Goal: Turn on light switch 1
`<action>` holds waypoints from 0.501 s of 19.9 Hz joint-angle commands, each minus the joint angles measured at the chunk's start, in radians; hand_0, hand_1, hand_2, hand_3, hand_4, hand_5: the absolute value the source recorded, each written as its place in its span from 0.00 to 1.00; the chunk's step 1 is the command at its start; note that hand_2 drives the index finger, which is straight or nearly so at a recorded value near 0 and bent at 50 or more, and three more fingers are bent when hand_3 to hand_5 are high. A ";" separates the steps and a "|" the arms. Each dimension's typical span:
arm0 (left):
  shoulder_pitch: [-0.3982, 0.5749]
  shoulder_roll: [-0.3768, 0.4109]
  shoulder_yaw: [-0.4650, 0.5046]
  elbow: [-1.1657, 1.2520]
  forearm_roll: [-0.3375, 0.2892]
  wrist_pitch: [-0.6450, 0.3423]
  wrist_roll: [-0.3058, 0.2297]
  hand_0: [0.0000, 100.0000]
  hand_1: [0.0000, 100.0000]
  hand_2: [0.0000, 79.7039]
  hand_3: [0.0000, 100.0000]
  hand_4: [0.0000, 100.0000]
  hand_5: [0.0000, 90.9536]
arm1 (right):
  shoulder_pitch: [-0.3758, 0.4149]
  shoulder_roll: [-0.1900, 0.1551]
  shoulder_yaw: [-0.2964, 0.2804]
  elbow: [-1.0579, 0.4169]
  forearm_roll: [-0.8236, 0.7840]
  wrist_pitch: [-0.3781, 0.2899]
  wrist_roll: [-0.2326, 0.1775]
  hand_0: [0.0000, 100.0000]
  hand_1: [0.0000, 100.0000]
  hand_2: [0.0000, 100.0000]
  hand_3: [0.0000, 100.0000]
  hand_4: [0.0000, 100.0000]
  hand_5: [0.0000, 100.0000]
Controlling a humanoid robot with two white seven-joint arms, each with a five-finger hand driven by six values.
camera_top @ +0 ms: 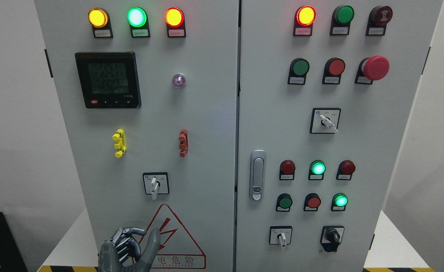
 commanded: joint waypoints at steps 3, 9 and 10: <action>-0.058 -0.018 -0.037 -0.006 -0.003 0.039 0.028 0.08 0.63 0.70 1.00 0.96 0.94 | 0.000 0.000 0.001 0.000 0.000 -0.001 0.000 0.00 0.00 0.00 0.00 0.00 0.00; -0.078 -0.019 -0.037 -0.005 -0.003 0.048 0.068 0.09 0.65 0.70 1.00 0.96 0.94 | 0.000 0.000 -0.001 0.000 0.000 -0.001 0.000 0.00 0.00 0.00 0.00 0.00 0.00; -0.085 -0.021 -0.035 -0.005 -0.003 0.058 0.077 0.09 0.65 0.70 1.00 0.96 0.94 | 0.000 0.000 0.000 0.000 0.000 -0.001 0.000 0.00 0.00 0.00 0.00 0.00 0.00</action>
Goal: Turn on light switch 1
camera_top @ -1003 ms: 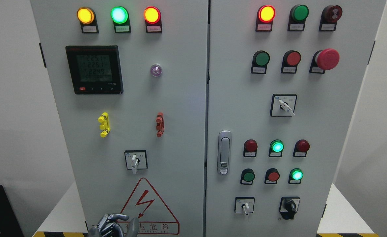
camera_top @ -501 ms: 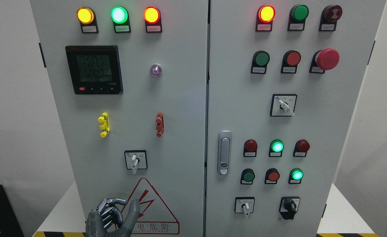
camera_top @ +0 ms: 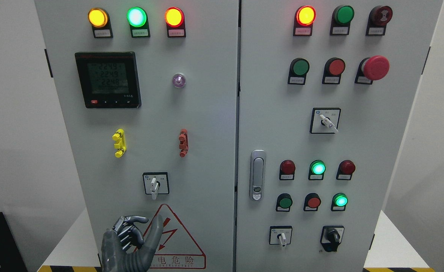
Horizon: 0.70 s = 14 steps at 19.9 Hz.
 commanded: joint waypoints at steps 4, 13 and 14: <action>-0.047 -0.013 -0.015 0.000 -0.001 0.037 0.022 0.09 0.66 0.70 1.00 0.96 0.94 | 0.000 0.000 -0.001 0.000 0.000 -0.001 0.001 0.00 0.00 0.00 0.00 0.00 0.00; -0.073 -0.014 -0.013 0.000 -0.005 0.067 0.028 0.09 0.67 0.69 1.00 0.96 0.94 | 0.000 0.000 0.000 0.000 0.000 -0.001 0.001 0.00 0.00 0.00 0.00 0.00 0.00; -0.080 -0.016 -0.013 0.002 -0.005 0.069 0.029 0.09 0.67 0.69 1.00 0.96 0.94 | 0.000 -0.001 0.000 0.000 0.000 -0.001 0.001 0.00 0.00 0.00 0.00 0.00 0.00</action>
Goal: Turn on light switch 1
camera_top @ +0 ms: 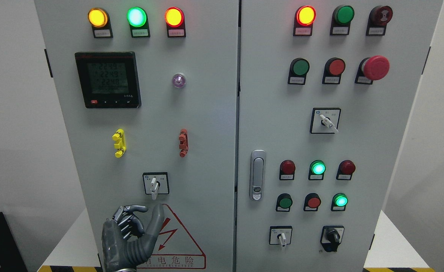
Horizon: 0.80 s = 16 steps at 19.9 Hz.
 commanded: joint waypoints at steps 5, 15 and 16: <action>-0.048 -0.011 -0.003 0.003 -0.003 0.024 0.008 0.09 0.68 0.69 1.00 0.96 0.94 | 0.000 -0.001 0.000 0.000 0.000 -0.001 0.001 0.00 0.00 0.00 0.00 0.00 0.00; -0.068 -0.013 -0.003 0.001 -0.003 0.056 0.012 0.09 0.68 0.69 1.00 0.96 0.94 | 0.000 0.000 0.000 0.000 0.000 -0.001 0.001 0.00 0.00 0.00 0.00 0.00 0.00; -0.070 -0.013 -0.003 0.001 -0.005 0.058 0.012 0.09 0.68 0.69 1.00 0.97 0.94 | 0.000 0.000 0.000 0.000 0.000 -0.001 0.001 0.00 0.00 0.00 0.00 0.00 0.00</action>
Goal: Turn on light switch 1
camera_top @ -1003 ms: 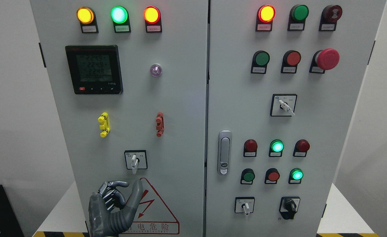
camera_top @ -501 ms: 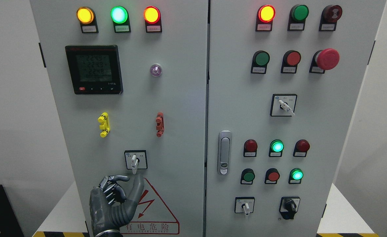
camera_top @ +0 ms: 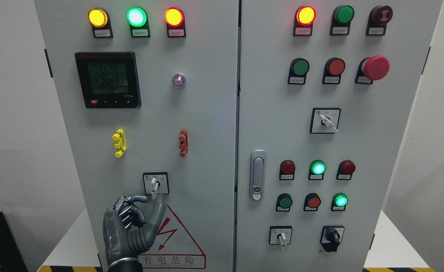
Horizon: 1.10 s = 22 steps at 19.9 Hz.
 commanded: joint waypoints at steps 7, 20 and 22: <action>-0.038 -0.009 -0.001 0.000 0.000 0.057 -0.001 0.10 0.69 0.70 1.00 0.97 0.94 | 0.000 0.000 0.000 0.000 0.000 -0.001 0.001 0.00 0.00 0.00 0.00 0.00 0.00; -0.062 -0.010 -0.001 -0.001 0.000 0.095 -0.004 0.11 0.69 0.72 1.00 0.99 0.95 | 0.000 0.000 -0.001 0.000 0.000 -0.001 0.001 0.00 0.00 0.00 0.00 0.00 0.00; -0.062 -0.010 -0.001 -0.001 0.000 0.095 -0.004 0.12 0.69 0.73 1.00 0.99 0.95 | 0.000 0.000 -0.001 0.000 0.000 -0.001 0.001 0.00 0.00 0.00 0.00 0.00 0.00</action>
